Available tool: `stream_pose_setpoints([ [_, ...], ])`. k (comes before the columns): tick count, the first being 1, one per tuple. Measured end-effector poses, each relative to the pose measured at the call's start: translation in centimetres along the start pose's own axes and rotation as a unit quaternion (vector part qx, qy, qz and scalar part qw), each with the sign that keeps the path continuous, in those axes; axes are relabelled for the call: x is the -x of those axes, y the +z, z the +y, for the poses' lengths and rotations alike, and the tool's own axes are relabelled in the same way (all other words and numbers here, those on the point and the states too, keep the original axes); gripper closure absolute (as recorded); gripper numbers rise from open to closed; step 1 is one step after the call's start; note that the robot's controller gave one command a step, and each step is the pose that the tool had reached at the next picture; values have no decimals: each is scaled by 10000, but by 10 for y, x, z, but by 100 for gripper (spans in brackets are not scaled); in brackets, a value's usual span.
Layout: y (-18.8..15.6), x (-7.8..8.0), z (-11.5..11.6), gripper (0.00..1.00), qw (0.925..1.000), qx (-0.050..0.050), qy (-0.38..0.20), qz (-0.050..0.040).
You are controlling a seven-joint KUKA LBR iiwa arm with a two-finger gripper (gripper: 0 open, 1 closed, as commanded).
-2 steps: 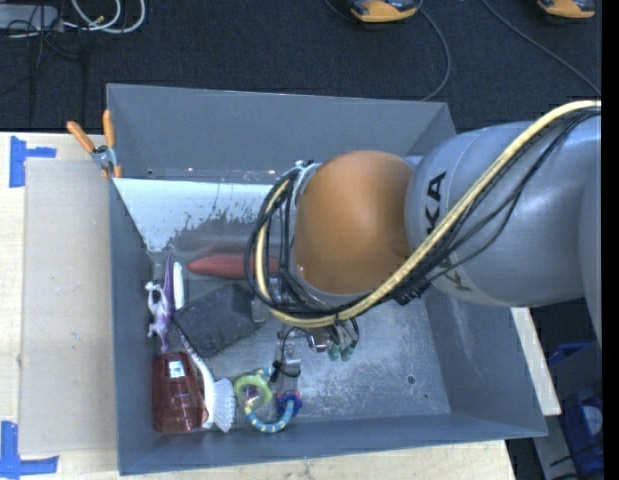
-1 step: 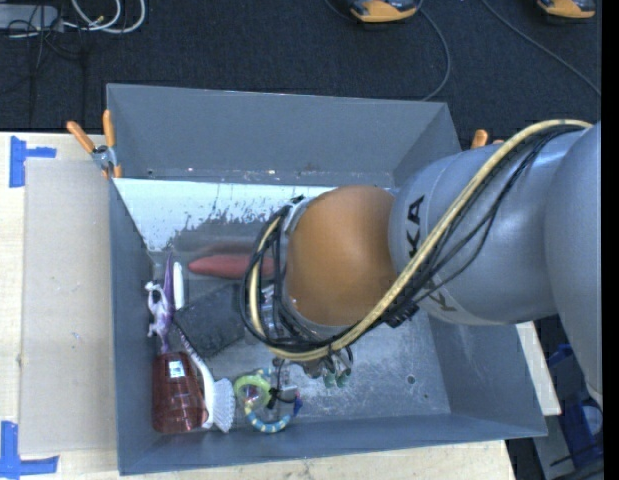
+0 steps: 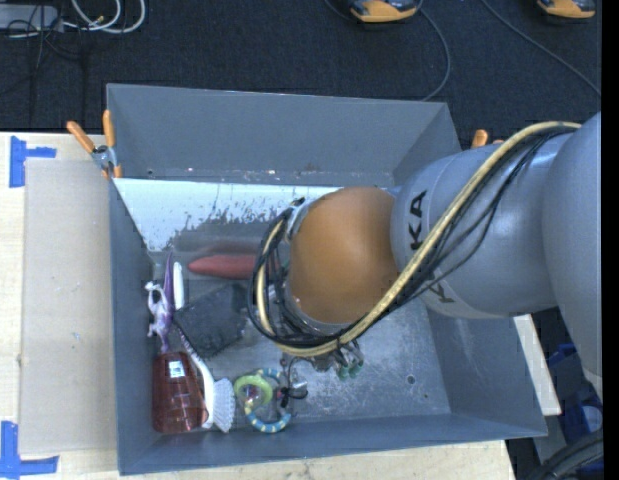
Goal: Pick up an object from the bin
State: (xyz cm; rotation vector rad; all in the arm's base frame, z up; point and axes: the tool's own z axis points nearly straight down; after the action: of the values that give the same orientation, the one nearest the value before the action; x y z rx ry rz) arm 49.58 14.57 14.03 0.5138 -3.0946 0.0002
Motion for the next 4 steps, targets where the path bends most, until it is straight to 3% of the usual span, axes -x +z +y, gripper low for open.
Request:
stream_pose_setpoints([
  [1,68,-6,1,0,9986,0,521,-5],
  [2,68,-13,6,100,9995,-2,297,-88],
  [4,63,-14,5,100,9995,-4,300,-70],
])
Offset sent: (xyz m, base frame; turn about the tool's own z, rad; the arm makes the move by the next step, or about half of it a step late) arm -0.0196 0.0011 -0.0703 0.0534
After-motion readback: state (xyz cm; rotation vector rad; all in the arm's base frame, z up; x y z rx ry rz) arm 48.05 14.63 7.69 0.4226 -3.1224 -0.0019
